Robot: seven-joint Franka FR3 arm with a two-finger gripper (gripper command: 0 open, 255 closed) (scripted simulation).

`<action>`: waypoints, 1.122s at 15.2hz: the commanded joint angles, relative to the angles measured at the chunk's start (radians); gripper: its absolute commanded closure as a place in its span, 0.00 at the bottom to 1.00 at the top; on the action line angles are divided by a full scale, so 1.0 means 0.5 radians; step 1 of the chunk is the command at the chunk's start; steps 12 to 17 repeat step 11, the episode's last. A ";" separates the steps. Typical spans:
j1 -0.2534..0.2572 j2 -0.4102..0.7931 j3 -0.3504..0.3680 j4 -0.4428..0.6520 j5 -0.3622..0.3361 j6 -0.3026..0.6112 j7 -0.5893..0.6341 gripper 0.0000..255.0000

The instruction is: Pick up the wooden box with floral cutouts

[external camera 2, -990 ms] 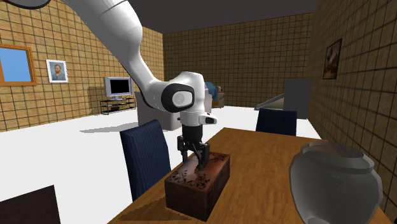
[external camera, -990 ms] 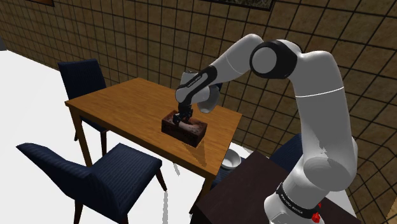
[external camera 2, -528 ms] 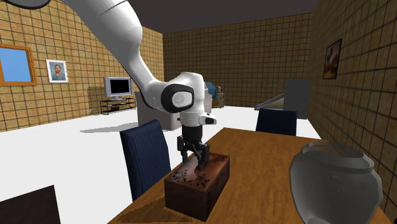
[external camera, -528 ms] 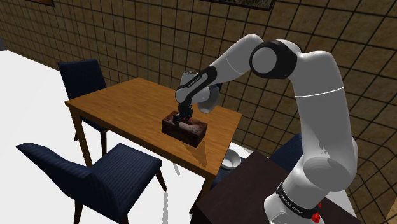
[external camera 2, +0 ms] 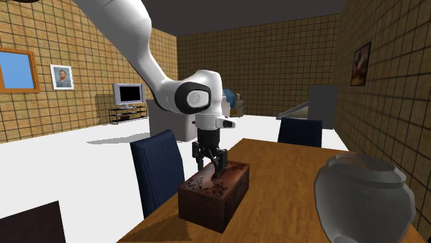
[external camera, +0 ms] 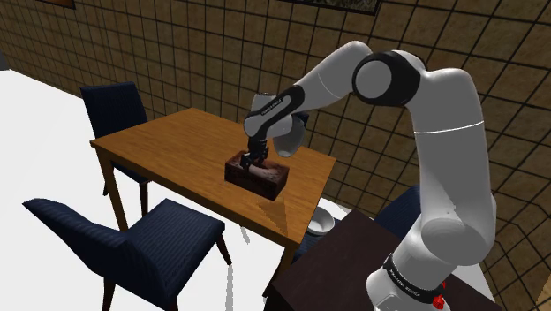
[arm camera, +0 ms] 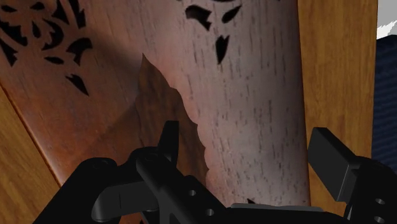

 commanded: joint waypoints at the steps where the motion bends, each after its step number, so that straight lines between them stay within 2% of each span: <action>1: 0.001 -0.044 -0.002 -0.004 -0.002 -0.039 0.002 1.00; 9: 0.004 -0.191 -0.008 0.004 -0.012 -0.194 0.011 1.00; 17: 0.004 -0.193 -0.008 0.006 -0.012 -0.198 0.011 1.00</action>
